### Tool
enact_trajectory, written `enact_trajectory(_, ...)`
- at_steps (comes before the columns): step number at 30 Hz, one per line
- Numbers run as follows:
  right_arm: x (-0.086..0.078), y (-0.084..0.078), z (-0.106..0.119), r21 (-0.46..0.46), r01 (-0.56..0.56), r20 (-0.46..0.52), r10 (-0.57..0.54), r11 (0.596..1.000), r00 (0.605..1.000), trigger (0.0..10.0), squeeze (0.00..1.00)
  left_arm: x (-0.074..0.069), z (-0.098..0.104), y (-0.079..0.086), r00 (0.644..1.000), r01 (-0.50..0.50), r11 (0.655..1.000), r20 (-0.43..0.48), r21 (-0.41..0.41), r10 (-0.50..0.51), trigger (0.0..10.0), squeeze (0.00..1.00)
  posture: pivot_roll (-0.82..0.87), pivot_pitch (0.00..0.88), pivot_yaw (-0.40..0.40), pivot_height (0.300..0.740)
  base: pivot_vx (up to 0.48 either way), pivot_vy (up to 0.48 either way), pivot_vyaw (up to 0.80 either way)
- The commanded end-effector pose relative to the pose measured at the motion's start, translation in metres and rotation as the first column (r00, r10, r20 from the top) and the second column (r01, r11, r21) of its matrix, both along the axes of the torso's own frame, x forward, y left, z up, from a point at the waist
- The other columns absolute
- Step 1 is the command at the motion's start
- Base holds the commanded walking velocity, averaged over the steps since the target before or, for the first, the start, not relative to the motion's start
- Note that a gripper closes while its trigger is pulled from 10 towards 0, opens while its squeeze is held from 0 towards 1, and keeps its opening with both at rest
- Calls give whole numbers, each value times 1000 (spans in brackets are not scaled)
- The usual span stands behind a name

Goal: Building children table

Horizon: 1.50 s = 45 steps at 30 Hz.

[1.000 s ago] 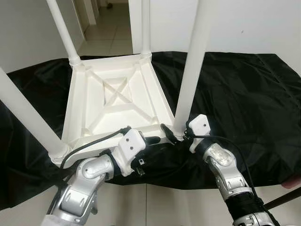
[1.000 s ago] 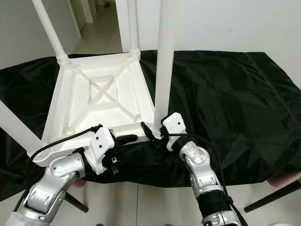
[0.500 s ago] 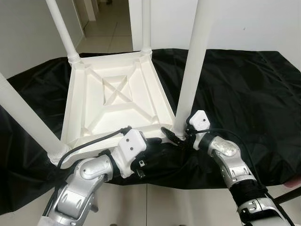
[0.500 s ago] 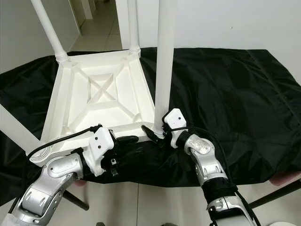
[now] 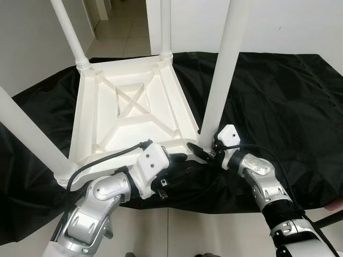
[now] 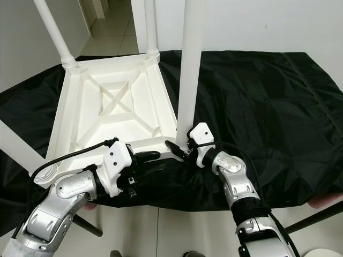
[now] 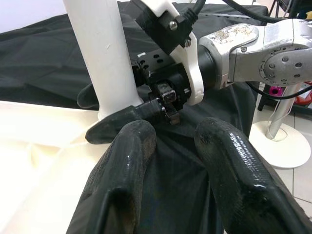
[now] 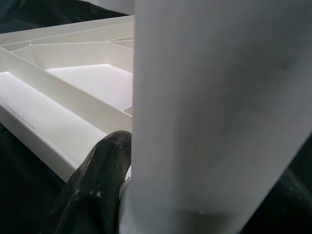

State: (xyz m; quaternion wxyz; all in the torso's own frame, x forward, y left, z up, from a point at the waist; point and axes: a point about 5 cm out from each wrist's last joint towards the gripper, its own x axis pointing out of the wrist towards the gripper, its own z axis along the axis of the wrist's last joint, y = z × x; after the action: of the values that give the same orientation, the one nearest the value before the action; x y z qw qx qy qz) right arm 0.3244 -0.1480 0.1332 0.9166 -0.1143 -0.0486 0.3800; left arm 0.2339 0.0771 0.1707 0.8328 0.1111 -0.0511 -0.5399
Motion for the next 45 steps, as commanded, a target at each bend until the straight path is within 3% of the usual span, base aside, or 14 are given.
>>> enact_trajectory(1,-1,-4,-4,53,34,-41,-32,998,999,10000,0,0,-2,0,1000,-9,1000,-16,8,9,10000,0,-28,96,68,740,0,0,0)
enact_trajectory(15,-15,24,-1,207,385,-68,-379,899,923,10000,0,2,-1,2,999,-41,999,-4,2,41,10000,0,-24,80,24,740,0,0,0)
enact_trajectory(18,-15,24,-1,207,385,-68,-379,899,923,10000,0,2,-1,2,999,-41,999,-4,2,41,10000,0,-24,80,24,740,0,0,0)
enact_trajectory(20,-19,33,-3,224,440,-90,-431,870,898,10000,0,3,0,3,999,-47,999,2,0,47,10000,0,-24,77,16,740,0,0,0)
enact_trajectory(21,-21,41,-7,242,524,-109,-513,817,851,10000,0,4,0,3,999,-54,999,8,-1,54,10000,0,-18,71,2,740,0,0,0)
enact_trajectory(23,-21,41,-7,242,524,-109,-513,817,851,10000,0,4,0,3,999,-54,999,8,-1,54,10000,0,-18,71,2,740,0,0,0)
enact_trajectory(24,-24,58,-6,289,552,-132,-538,783,832,10000,0,6,1,2,998,-66,998,16,-6,66,10000,0,-13,72,-5,740,0,0,0)
enact_trajectory(25,-25,60,-3,304,536,-119,-527,787,841,10000,286,6,2,2,997,-69,998,18,-8,69,10000,0,-13,72,-5,740,0,0,0)
enact_trajectory(26,-25,60,-3,304,536,-119,-527,787,841,10000,286,6,2,2,997,-69,998,18,-8,69,10000,0,-13,72,-5,740,0,0,0)
enact_trajectory(27,-27,60,0,318,513,-116,-504,798,856,10000,1000,6,2,2,997,-71,997,18,-9,71,10000,0,-11,76,-7,740,0,0,0)
enact_trajectory(35,-27,38,9,299,429,-47,-436,852,899,10000,1000,3,2,4,997,-77,997,12,-10,77,10000,0,-9,82,-11,740,0,0,0)
enact_trajectory(36,-26,32,9,276,403,-37,-409,873,912,10000,380,2,2,4,997,-76,997,10,-9,76,10000,0,-8,84,-12,740,0,0,0)
enact_trajectory(37,-25,29,9,260,390,-32,-395,883,918,10000,0,1,1,4,997,-75,997,8,-8,75,10000,0,-8,84,-10,740,0,0,0)
enact_trajectory(45,-14,14,17,140,142,34,-148,980,988,10000,0,-2,2,5,998,-56,998,5,5,56,10000,0,-5,85,5,740,0,0,0)
